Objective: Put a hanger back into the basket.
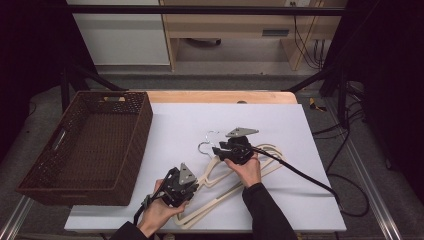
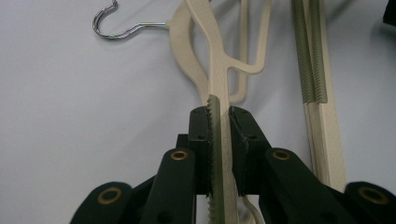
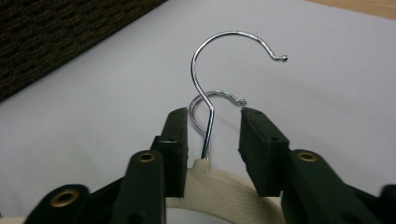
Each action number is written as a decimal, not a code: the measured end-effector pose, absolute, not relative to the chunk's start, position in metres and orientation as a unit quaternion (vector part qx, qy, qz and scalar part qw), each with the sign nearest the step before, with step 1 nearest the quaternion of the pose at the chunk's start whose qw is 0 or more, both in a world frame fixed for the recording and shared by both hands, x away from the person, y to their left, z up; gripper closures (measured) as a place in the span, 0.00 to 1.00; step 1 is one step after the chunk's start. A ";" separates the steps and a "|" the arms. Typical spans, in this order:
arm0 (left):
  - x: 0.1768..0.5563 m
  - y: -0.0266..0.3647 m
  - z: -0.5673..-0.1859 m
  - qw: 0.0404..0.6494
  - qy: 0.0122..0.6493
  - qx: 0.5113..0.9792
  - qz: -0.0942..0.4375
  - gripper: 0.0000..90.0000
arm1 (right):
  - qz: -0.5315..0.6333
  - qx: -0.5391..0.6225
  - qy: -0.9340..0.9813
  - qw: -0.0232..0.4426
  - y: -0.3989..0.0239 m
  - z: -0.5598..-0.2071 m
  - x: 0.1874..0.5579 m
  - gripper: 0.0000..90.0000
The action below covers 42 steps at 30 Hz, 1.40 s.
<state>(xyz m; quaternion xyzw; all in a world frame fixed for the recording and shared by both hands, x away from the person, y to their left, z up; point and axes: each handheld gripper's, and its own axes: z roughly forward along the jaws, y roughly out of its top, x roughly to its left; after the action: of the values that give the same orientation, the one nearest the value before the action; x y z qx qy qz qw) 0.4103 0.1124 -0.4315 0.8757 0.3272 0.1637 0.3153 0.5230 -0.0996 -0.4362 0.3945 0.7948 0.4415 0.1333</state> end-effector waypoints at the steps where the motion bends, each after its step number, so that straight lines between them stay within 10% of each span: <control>1: 0.410 0.112 -0.432 0.316 0.327 0.876 0.165 0.88 | 0.438 0.402 0.794 0.126 -0.097 -0.438 0.524 0.77; 20: 0.404 0.111 -0.434 0.315 0.318 0.878 0.168 0.87 | 0.448 0.425 0.782 0.087 -0.101 -0.428 0.518 0.98; 25: 0.405 0.113 -0.431 0.330 0.316 0.877 0.148 0.78 | 0.459 0.426 0.773 0.105 -0.104 -0.418 0.506 0.99; 34: 0.423 0.117 -0.401 0.422 0.302 0.848 0.103 0.33 | 0.485 0.396 0.770 0.124 -0.111 -0.405 0.481 0.99; 42: 0.446 0.089 -0.405 0.413 0.298 0.858 0.061 0.33 | 0.498 0.374 0.771 0.135 -0.115 -0.400 0.470 0.99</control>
<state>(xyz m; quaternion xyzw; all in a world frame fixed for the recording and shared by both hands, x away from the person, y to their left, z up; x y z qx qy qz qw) 0.4456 0.0888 -0.4052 0.8583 0.2982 0.0611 0.4131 0.4705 -0.1155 -0.3995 0.3739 0.7710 0.4977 0.1346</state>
